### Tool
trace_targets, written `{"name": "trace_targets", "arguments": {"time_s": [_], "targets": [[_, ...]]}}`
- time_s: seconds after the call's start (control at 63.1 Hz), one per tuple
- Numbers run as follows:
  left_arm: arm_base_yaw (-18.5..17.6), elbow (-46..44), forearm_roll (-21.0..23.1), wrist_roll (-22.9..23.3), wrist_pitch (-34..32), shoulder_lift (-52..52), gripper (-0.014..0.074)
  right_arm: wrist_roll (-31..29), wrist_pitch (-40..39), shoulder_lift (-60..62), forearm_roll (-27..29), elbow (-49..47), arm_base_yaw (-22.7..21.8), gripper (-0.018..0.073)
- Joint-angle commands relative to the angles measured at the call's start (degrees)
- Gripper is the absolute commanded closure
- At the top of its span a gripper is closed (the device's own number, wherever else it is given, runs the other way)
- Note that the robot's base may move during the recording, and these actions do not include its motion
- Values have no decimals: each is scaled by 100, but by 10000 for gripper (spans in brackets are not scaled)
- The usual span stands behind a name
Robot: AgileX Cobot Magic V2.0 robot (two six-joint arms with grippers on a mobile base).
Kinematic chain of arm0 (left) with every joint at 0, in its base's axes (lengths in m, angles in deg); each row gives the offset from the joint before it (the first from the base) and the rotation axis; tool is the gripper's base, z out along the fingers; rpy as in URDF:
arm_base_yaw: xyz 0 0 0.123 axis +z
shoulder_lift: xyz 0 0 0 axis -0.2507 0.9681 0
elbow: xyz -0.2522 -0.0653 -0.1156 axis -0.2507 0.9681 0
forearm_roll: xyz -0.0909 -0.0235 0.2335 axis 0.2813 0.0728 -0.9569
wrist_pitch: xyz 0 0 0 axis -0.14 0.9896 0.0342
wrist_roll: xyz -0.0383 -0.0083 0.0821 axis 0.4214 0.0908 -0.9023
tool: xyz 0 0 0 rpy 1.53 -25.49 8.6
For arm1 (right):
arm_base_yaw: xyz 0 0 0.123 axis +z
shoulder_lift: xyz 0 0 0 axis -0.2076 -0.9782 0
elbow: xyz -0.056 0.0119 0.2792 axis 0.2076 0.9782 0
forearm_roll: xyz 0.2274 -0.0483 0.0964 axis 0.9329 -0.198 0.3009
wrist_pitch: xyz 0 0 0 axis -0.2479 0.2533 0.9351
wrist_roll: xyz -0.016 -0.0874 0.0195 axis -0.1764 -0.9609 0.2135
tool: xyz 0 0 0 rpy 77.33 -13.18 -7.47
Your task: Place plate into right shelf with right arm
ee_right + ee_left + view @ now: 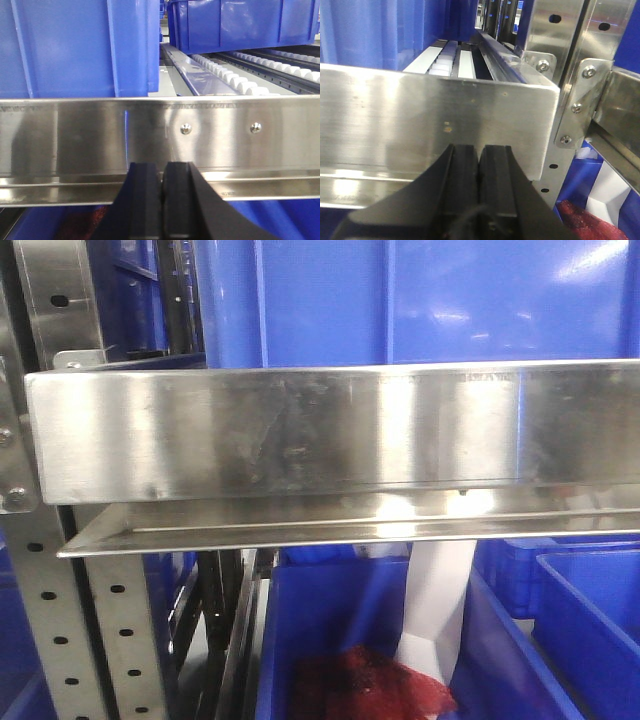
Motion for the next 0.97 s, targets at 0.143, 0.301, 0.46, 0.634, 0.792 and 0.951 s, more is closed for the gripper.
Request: {"name": "trace_targets", "arguments": {"time_s": [0.143, 0.301, 0.46, 0.634, 0.792, 0.951], "targets": [[-10, 54, -1, 34, -513, -36, 643, -54, -491, 71, -62, -28, -23, 505], [-10, 54, -1, 34, -513, -36, 643, -54, -479, 71, -62, -28, -23, 505], [-10, 54, -1, 34, -513, -36, 643, -54, -479, 71, -62, -28, -23, 505], [-10, 54, -1, 34, -513, -36, 643, -54, -479, 71, -62, -28, -23, 505], [-10, 54, -1, 34, -513, -36, 643, -54, -479, 71, -62, -28, -23, 505], [-10, 54, -1, 34, -513, -36, 643, -54, -479, 71, -62, -28, -23, 505]]}}
